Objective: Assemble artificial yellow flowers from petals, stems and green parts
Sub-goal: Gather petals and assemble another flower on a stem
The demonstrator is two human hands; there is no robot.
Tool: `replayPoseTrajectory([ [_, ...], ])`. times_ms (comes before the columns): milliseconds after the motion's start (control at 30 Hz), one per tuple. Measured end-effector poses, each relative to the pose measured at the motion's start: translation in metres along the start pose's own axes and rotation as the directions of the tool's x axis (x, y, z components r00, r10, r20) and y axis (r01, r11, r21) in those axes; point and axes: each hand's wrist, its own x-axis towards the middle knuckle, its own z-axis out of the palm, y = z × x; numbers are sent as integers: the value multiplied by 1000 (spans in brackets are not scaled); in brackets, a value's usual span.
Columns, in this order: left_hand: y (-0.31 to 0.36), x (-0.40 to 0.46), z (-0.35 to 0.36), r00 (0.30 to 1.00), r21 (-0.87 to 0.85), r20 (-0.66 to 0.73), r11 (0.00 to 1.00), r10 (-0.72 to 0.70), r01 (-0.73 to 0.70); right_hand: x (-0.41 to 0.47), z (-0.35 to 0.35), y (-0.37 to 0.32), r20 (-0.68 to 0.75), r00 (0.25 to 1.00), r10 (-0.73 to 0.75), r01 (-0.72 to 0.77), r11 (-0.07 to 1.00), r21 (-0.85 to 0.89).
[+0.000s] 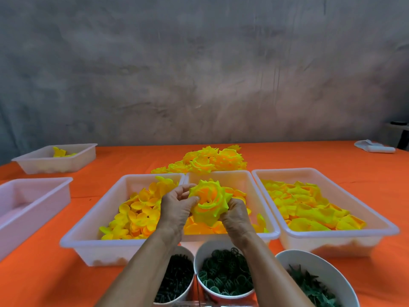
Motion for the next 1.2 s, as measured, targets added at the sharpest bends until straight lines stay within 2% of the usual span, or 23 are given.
replayPoseTrajectory([
  [133, 5, 2, -1, 993, -51, -5, 991, -121, 120, 2, -1, 4, -3, 1000, -4, 4, 999, -39],
  [200, 5, 5, 0, 991, -7, -11, 991, -133, 133, 1, -1, 5, -1, 1000, -9, 9, 999, -49],
  [300, 3, 9, 1, 997, 85, -22, 994, -68, 70, 1, -1, 5, -3, 1000, -27, 27, 998, -64],
  [467, 3, 12, -3, 1000, 74, 21, 997, 20, -21, 2, -2, 5, 29, 999, 17, -16, 999, -30],
  [567, 8, 13, -1, 998, 56, 42, 997, -57, 55, 2, -1, 5, 12, 999, 31, -31, 1000, 7],
  [733, 16, 23, -3, 964, 271, 152, 947, -217, 170, -1, 0, -1, 58, 996, 69, -68, 997, -21],
  [833, 17, 25, -3, 958, 181, 184, 965, -221, 188, -1, 0, -1, 61, 995, 77, -74, 996, -43],
  [1033, 12, 24, -2, 986, 82, 160, 996, -46, 33, 0, -1, 1, 9, 998, 63, -63, 998, 3],
  [1200, 10, 16, -2, 984, 16, 106, 989, -147, 146, 0, 0, 2, -56, 998, 0, 3, 999, 52],
])
